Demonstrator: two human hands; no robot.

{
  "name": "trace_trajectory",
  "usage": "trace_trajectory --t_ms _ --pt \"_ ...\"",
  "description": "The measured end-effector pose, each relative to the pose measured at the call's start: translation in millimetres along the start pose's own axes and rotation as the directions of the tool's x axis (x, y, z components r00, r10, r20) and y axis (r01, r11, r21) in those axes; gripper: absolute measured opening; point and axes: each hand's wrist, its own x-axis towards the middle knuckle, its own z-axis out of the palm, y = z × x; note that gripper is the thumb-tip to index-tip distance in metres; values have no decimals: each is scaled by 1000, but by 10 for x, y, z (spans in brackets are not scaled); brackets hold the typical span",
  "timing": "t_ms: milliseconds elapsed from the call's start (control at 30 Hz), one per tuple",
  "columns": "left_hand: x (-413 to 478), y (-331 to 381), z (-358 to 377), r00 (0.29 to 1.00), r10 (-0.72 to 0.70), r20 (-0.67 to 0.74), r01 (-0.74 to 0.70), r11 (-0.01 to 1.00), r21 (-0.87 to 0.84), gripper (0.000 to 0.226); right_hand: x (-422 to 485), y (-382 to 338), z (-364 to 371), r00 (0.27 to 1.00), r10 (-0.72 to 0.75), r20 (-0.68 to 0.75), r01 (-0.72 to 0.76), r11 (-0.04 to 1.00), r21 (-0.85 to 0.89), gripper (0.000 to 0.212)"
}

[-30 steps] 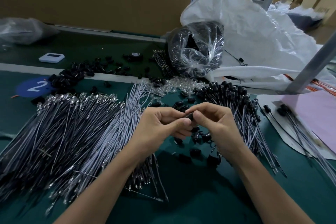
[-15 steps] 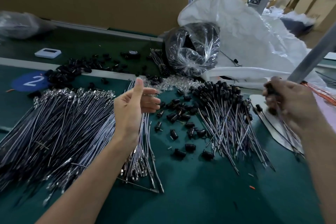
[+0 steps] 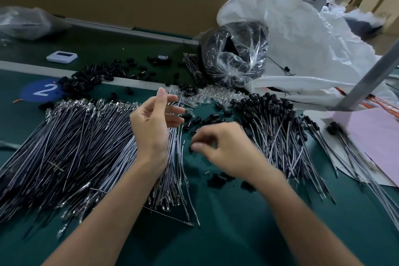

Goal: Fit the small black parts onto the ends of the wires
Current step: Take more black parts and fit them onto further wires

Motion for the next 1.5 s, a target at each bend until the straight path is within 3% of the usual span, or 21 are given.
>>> trace_trajectory --t_ms 67,167,300,400,500,600,633,800,867,900,967,1033,1100,1233,1433,1500 --pt "6 -8 -10 1000 6 -7 -6 1000 7 36 9 -93 167 993 45 105 -36 996 -86 22" --pt "13 -6 -17 1000 7 -20 -7 1000 5 36 6 -125 305 984 69 165 -5 933 -360 40" --pt "13 -14 -16 1000 9 -30 -9 1000 6 35 -25 -108 380 982 59 179 5 941 -338 29" --pt "11 -16 -18 999 8 -37 -8 1000 10 34 -44 -90 335 973 144 179 -116 981 -158 27" --pt "18 -21 -19 999 7 -40 -7 1000 16 34 -54 -22 194 956 243 166 -269 949 162 18" --pt "12 -42 -20 999 6 -54 -4 999 33 32 -66 42 63 957 256 138 -289 794 534 6" --pt "9 -40 -19 998 9 -61 -6 999 49 31 -71 67 31 956 264 129 -286 736 614 12" --pt "113 261 -77 996 84 13 -85 973 215 14 -97 172 -63 958 267 104 -243 566 788 29" --pt "241 517 -189 978 176 111 -206 886 415 13 -104 200 -88 964 259 51 -182 513 839 33" --pt "311 634 -258 963 207 170 -267 782 562 13 -101 216 -96 966 256 25 -151 487 860 33" --pt "401 804 -399 953 177 246 -301 456 837 17 -100 230 -120 969 247 -16 -102 457 884 29" --pt "423 864 -511 975 48 216 -220 123 968 22 -95 223 -121 969 245 -43 -75 454 888 23" --pt "397 817 -576 984 -96 153 -160 -73 984 28 -97 223 -102 960 265 -93 -62 523 850 26" --pt "355 611 -664 970 -218 105 -133 -121 984 32 -91 234 -71 946 284 -155 -59 622 781 16" --pt "375 481 -712 979 -180 91 -84 46 995 13 -82 257 -26 944 307 -117 -119 652 749 11" --pt "375 467 -717 983 -158 93 -83 68 994 22 -81 268 -17 942 312 -123 -120 655 746 11"
